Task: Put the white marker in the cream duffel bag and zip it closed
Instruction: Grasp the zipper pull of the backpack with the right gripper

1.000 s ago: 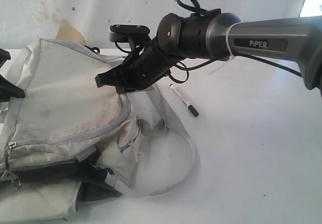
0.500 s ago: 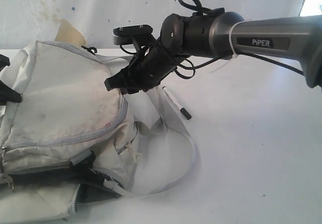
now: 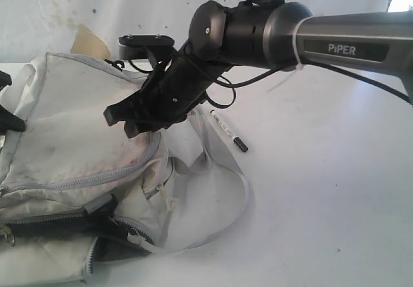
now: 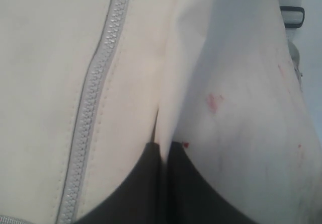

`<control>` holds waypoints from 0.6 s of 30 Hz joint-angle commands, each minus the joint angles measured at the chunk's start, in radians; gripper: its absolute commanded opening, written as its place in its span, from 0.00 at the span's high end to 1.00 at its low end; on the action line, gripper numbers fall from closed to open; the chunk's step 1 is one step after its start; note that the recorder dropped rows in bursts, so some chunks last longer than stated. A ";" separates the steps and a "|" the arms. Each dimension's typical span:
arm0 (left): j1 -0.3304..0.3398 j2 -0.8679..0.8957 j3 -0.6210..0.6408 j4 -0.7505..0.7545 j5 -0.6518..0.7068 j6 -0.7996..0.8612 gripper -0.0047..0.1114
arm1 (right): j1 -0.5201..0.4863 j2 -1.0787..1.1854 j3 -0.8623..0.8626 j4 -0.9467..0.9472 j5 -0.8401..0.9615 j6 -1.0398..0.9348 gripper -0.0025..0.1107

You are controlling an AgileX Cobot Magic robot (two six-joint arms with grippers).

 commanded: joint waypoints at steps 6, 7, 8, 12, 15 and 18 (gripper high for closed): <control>0.005 -0.010 0.002 0.007 -0.020 0.000 0.96 | 0.087 -0.044 -0.003 0.103 0.074 0.024 0.61; 0.005 -0.010 0.002 0.007 -0.020 -0.002 0.96 | 0.118 -0.044 -0.001 0.127 0.060 0.024 0.61; 0.005 -0.010 0.002 0.007 -0.020 -0.003 0.96 | 0.137 -0.044 0.004 0.136 0.049 0.024 0.61; 0.005 -0.010 0.002 0.007 -0.020 -0.003 0.96 | 0.219 -0.044 0.003 0.140 0.026 0.064 0.61; 0.005 -0.010 0.002 0.007 -0.020 -0.003 0.96 | 0.280 -0.036 0.005 0.140 -0.040 0.157 0.60; 0.005 -0.010 0.002 0.007 -0.020 -0.003 0.96 | 0.319 -0.019 0.005 0.140 -0.096 0.161 0.54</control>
